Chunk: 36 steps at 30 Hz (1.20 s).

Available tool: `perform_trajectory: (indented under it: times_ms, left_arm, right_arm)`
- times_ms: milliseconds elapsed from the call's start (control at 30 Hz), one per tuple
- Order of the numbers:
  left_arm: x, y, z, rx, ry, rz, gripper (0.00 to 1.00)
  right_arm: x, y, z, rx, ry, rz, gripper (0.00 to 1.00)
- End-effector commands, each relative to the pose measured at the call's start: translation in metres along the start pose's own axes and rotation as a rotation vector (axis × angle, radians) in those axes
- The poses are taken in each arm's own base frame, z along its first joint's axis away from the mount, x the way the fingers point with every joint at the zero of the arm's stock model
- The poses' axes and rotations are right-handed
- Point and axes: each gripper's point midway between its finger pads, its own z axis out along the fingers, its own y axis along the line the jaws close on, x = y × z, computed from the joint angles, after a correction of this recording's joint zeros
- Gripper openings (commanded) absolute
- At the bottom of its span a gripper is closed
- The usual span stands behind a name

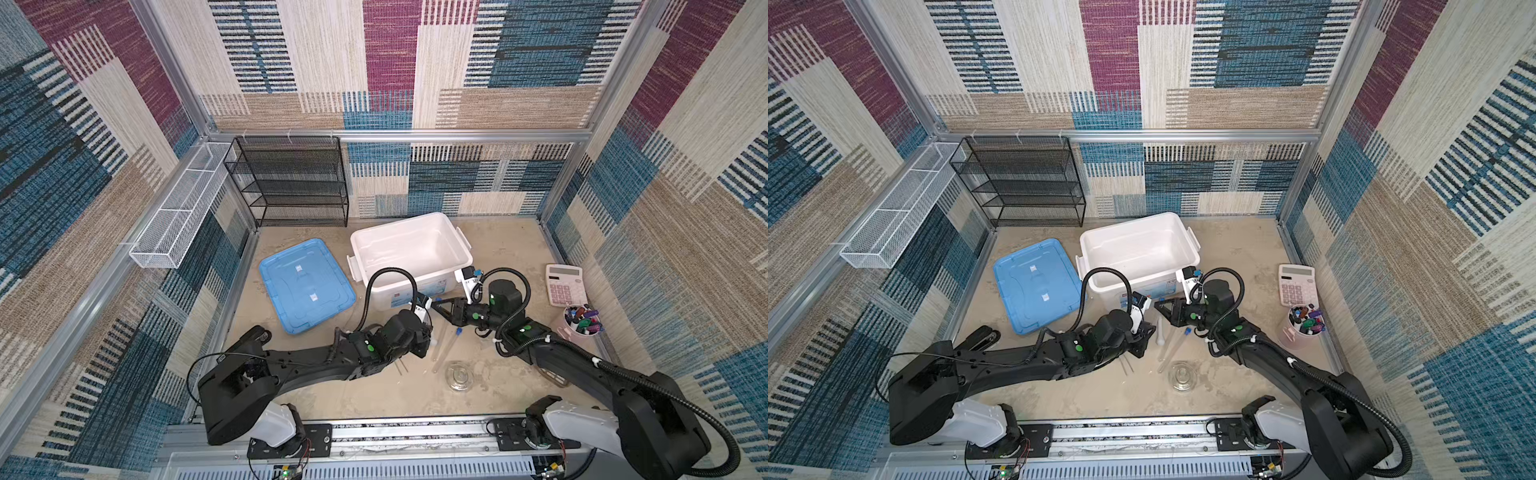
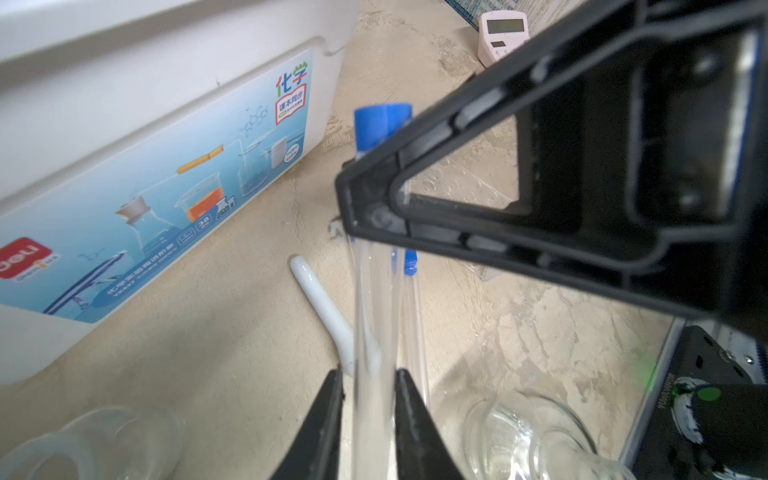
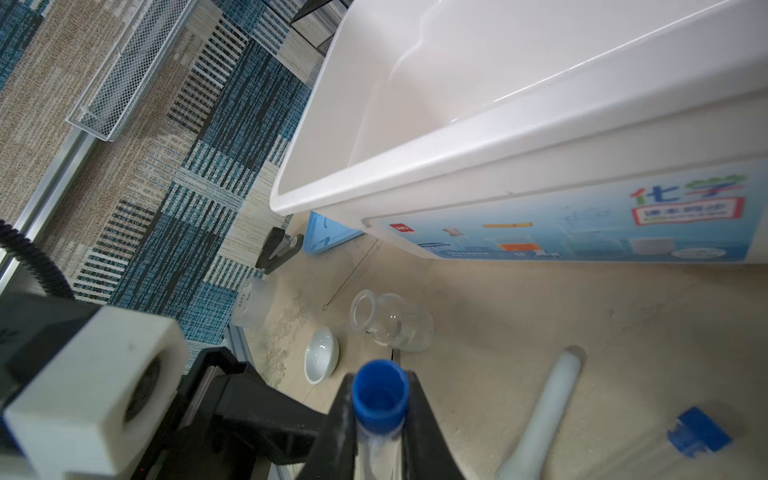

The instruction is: Organize the chemistry lab equipment

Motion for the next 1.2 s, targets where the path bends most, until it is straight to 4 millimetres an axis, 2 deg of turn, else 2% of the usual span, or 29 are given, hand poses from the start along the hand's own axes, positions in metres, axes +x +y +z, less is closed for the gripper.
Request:
perform_trajectory:
  times_ms: [0, 100, 300, 500, 733, 967, 1167]
  left_arm:
    - [-0.007, 0.007, -0.004, -0.036, -0.036, -0.013, 0.38]
    - [-0.008, 0.012, -0.009, -0.054, -0.057, -0.019, 0.54]
    - [-0.003, 0.021, -0.014, -0.090, -0.050, -0.012, 0.66]
    - [0.010, 0.027, -0.010, -0.116, -0.001, -0.011, 0.67]
    - [0.018, 0.021, -0.001, -0.085, 0.039, -0.017, 0.67]
    - [0.028, 0.015, 0.008, -0.063, 0.088, -0.016, 0.66]
    - [0.031, 0.012, 0.012, -0.048, 0.106, -0.023, 0.64]
  right_arm:
    - [-0.008, -0.001, -0.004, 0.032, -0.038, -0.031, 0.18]
    - [-0.018, -0.003, -0.012, 0.083, -0.081, -0.057, 0.18]
    - [-0.045, -0.016, -0.040, 0.277, -0.201, -0.143, 0.18]
    - [-0.070, -0.026, -0.072, 0.461, -0.323, -0.232, 0.17]
    - [-0.084, -0.037, -0.091, 0.559, -0.443, -0.289, 0.17]
    - [-0.091, -0.040, -0.107, 0.610, -0.545, -0.352, 0.16]
    - [-0.085, -0.054, -0.109, 0.666, -0.550, -0.377, 0.15]
